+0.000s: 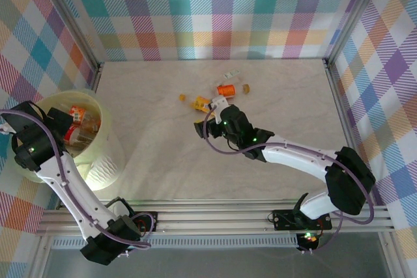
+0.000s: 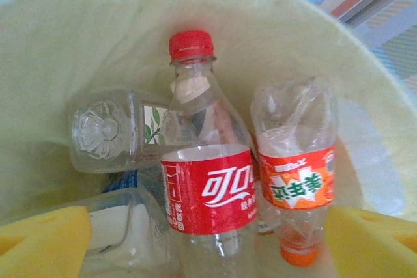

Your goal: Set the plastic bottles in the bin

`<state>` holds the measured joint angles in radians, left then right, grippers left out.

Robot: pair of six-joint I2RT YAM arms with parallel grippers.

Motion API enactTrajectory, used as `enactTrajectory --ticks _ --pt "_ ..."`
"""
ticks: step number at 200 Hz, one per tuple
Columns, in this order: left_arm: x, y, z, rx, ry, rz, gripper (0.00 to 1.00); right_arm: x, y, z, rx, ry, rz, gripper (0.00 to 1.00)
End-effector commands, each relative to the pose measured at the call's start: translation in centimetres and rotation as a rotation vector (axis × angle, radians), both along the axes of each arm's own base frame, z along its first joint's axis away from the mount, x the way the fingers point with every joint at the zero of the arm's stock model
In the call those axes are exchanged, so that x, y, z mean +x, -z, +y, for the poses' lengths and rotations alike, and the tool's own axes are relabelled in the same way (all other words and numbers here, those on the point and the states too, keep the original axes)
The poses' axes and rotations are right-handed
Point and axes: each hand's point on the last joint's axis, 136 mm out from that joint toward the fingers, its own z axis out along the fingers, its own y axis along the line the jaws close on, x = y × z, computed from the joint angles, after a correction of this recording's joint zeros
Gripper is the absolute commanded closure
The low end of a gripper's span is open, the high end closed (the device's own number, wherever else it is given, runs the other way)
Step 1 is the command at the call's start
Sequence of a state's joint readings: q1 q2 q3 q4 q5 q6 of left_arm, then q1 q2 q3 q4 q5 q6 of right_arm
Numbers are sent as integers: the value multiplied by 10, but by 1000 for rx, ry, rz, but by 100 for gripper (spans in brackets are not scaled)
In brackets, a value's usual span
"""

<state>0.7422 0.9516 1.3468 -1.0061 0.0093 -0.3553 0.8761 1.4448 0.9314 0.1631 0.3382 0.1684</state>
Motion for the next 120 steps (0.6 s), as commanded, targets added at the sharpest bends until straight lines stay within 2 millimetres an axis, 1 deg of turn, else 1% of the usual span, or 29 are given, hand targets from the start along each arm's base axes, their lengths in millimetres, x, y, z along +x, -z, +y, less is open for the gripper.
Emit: enactTrajectory --ticks 1,17,27,57,94,103,120 --pt "-11 -21 -8 26 -7 -42 5 12 -6 -12 100 104 31 0" --pt "-9 -28 -17 17 29 -71 2 15 -6 -16 108 119 37 0" --pt "-3 -33 -25 -1 72 -101 0 15 -6 -17 114 124 44 0" --pt "14 -51 -49 -59 197 -232 0 18 -4 -24 134 149 73 0" --pt "44 -92 -97 -149 474 -493 0 25 -1 -37 154 196 98 0" --pt "47 -102 -109 -165 530 -543 0 27 -1 -42 161 211 101 0" --pt "50 -114 -126 -171 598 -593 0 33 -1 -54 180 247 106 0"
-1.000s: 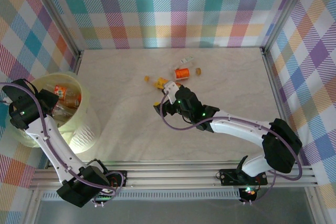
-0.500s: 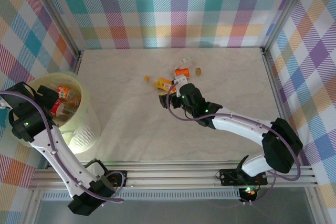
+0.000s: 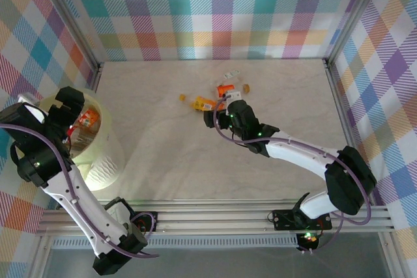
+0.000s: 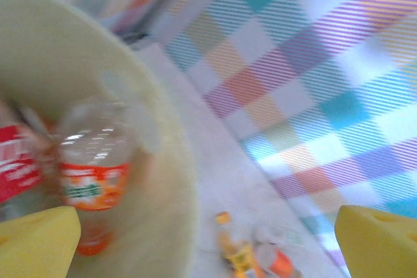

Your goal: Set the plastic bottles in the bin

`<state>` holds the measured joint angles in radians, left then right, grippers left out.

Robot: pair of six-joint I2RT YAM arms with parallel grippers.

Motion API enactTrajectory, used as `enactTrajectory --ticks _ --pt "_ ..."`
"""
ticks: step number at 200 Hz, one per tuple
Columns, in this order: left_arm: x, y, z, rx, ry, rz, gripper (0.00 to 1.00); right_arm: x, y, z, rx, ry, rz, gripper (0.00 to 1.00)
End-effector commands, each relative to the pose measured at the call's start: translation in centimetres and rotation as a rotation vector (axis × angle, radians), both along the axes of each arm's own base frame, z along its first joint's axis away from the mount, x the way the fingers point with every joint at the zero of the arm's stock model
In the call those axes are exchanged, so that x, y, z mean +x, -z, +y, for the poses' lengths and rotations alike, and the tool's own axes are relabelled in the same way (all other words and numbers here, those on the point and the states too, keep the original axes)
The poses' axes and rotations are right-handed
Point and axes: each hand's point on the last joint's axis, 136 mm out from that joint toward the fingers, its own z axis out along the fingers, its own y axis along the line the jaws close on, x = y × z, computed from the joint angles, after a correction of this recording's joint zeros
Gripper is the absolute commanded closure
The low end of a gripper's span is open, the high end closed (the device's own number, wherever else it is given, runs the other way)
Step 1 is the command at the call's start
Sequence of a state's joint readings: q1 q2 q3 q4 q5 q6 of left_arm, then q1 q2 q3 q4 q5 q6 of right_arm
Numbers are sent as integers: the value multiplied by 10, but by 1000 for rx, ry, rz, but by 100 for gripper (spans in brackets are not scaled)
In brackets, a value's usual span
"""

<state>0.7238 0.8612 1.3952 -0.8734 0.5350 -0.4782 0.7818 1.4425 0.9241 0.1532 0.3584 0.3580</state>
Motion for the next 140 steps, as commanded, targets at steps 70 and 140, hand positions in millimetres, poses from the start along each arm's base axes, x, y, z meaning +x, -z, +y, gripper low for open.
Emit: enactTrajectory --ticks 70,140 --pt "44 -27 -107 -58 413 -179 0 20 9 -64 134 179 98 0" --pt "106 22 -206 106 638 -19 0 31 31 -97 190 221 253 0"
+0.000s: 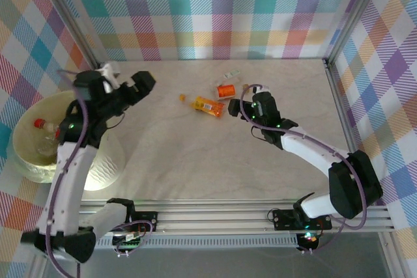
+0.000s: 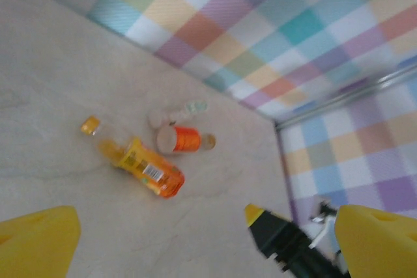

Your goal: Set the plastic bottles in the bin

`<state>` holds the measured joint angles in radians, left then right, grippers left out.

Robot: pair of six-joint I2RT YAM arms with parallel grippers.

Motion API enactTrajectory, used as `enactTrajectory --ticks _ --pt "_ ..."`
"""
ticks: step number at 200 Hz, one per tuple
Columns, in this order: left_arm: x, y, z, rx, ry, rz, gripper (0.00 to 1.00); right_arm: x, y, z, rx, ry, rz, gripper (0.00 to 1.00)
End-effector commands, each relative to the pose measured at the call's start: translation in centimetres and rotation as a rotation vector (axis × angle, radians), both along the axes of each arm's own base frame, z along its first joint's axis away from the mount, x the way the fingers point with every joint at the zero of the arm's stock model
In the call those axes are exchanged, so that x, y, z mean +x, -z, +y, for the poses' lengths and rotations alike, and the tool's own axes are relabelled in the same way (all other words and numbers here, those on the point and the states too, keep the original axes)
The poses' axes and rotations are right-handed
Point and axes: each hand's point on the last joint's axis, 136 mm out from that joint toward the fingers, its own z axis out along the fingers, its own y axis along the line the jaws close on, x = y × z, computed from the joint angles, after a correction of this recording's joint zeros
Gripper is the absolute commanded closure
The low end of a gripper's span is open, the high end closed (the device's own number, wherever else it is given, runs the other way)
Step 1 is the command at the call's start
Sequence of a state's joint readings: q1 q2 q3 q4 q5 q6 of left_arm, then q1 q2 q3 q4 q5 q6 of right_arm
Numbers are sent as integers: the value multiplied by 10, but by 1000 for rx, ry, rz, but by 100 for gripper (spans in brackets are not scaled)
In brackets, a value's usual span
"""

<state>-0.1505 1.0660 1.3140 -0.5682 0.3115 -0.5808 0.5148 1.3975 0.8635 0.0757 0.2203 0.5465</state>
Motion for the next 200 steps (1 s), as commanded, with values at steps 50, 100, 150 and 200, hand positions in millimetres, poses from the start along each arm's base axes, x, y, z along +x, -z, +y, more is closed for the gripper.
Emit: enactTrajectory --ticks 50,100,150,200 --pt "34 19 -63 149 103 -37 0 16 14 -16 69 -76 170 0" --pt "42 59 -93 95 157 47 0 49 28 9 113 -207 269 0" --pt "45 91 -80 140 76 129 0 61 44 51 12 -576 188 2" --pt "42 105 -67 181 18 157 0 63 62 79 1 -747 141 4"
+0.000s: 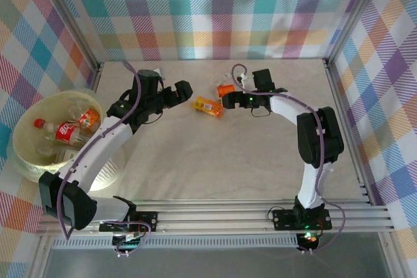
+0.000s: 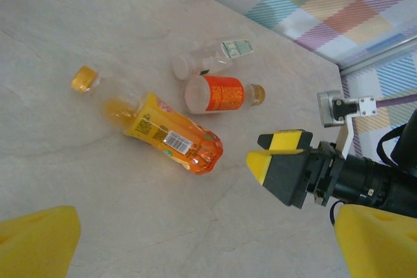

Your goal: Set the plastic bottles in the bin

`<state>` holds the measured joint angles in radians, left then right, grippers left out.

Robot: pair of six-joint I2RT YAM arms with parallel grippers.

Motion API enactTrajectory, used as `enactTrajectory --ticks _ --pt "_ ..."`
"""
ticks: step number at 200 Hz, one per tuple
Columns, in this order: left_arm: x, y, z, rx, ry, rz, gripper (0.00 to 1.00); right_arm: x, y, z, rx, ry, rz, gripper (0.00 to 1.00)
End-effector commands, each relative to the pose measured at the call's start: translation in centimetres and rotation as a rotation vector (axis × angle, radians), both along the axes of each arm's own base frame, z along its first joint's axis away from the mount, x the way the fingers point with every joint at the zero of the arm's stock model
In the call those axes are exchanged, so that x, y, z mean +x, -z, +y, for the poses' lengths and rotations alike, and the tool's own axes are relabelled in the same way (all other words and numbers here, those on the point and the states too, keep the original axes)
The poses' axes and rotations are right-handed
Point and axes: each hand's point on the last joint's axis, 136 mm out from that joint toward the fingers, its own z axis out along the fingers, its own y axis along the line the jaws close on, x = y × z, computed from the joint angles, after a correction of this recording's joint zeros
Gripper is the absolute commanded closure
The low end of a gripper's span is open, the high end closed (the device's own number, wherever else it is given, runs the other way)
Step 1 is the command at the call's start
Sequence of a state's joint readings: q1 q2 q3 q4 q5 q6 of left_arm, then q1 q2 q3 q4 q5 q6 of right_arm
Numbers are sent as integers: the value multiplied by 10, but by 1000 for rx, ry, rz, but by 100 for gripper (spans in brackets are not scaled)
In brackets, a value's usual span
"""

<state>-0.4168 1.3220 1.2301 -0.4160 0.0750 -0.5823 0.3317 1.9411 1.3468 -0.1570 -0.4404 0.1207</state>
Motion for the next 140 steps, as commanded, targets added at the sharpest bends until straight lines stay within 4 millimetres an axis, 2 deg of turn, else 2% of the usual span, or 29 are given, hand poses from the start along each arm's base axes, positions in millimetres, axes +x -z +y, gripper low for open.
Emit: enactTrajectory --ticks 1,28,63,98,140 --pt "-4 6 8 25 -38 5 0 0 -4 24 32 -156 -55 4" --pt "-4 11 10 37 -46 18 0 -2 8 43 24 -205 13 4" --pt "-2 15 11 52 -52 29 0 6 32 57 -47 -196 36 4" --pt "-1 22 12 72 -57 46 0 -4 52 71 -97 -232 61 4" --pt "3 29 13 92 -59 59 0 -18 79 77 -268 -238 43 5"
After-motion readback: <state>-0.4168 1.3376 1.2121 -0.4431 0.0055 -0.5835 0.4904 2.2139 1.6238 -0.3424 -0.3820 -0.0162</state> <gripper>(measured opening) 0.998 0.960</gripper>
